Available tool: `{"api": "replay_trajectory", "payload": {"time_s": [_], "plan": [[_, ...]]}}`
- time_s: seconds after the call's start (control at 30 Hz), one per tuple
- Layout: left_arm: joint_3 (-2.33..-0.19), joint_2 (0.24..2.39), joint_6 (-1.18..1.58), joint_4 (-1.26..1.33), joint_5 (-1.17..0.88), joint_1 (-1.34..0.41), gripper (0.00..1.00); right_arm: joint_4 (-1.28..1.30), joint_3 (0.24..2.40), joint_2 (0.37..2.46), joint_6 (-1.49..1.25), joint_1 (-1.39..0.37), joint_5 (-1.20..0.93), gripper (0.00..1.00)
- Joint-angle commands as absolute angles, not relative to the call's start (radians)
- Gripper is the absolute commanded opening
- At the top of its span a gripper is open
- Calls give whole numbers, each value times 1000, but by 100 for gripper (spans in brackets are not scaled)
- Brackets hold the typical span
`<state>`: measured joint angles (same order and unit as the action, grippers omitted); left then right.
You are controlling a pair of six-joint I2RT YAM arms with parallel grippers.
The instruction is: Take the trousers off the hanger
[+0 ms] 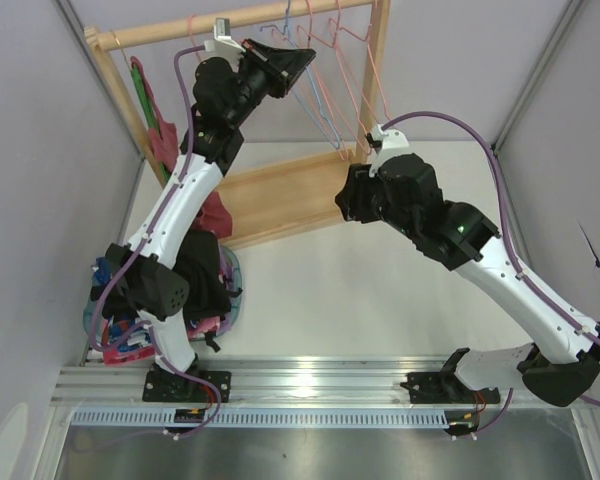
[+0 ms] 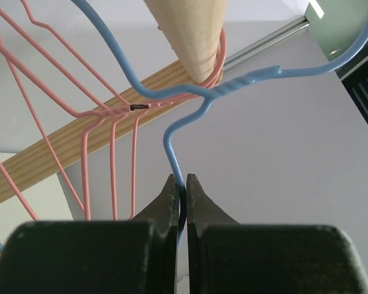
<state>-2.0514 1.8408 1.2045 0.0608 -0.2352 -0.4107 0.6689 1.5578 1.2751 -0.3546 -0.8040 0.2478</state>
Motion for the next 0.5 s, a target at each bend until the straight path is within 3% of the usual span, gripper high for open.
{"api": "replay_trajectory", "payload": {"time_s": [0.0,0.47], "plan": [[-2072,1844,1233,43,-207,-379,0,643,1559,1255,-348,-796,259,49],[-1915,1786,1247,60,-167,-368,0,632,1565,1284,-342,-785,230,49]]}}
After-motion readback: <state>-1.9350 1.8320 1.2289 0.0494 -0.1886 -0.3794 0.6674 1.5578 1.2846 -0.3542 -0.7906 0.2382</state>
